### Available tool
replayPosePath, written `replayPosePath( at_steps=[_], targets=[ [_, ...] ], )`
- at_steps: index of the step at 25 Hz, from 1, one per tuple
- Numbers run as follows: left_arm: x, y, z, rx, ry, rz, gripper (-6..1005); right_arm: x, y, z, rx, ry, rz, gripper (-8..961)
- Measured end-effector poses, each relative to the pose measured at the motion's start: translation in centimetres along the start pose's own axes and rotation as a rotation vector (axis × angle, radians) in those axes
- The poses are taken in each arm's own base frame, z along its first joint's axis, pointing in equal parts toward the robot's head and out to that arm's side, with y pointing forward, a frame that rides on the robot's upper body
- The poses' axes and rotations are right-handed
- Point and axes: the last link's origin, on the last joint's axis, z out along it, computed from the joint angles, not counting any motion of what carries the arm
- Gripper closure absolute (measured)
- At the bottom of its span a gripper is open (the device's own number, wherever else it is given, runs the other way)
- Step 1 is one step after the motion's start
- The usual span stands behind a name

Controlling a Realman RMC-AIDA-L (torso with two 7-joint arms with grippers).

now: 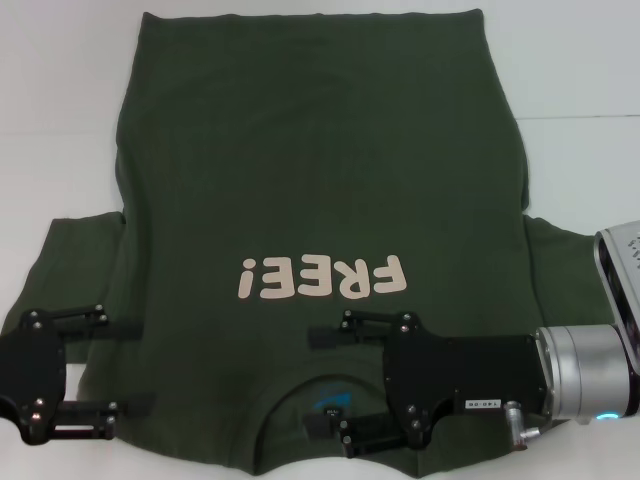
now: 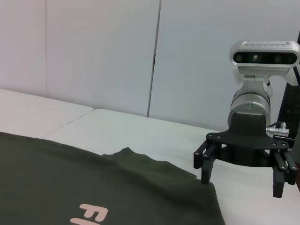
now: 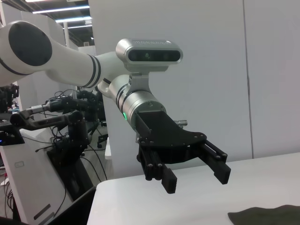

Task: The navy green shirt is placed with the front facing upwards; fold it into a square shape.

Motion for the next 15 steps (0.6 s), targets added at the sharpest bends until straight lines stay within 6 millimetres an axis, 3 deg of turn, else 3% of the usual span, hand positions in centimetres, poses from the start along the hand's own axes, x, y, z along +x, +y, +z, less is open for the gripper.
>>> replayPosePath(
  at_steps=[15],
  targets=[
    [0.14,-0.06,0.13,-0.003,0.005,0.003,200,0.09,-0.01,-0.07,-0.005,0.012,-0.004,69]
  ],
)
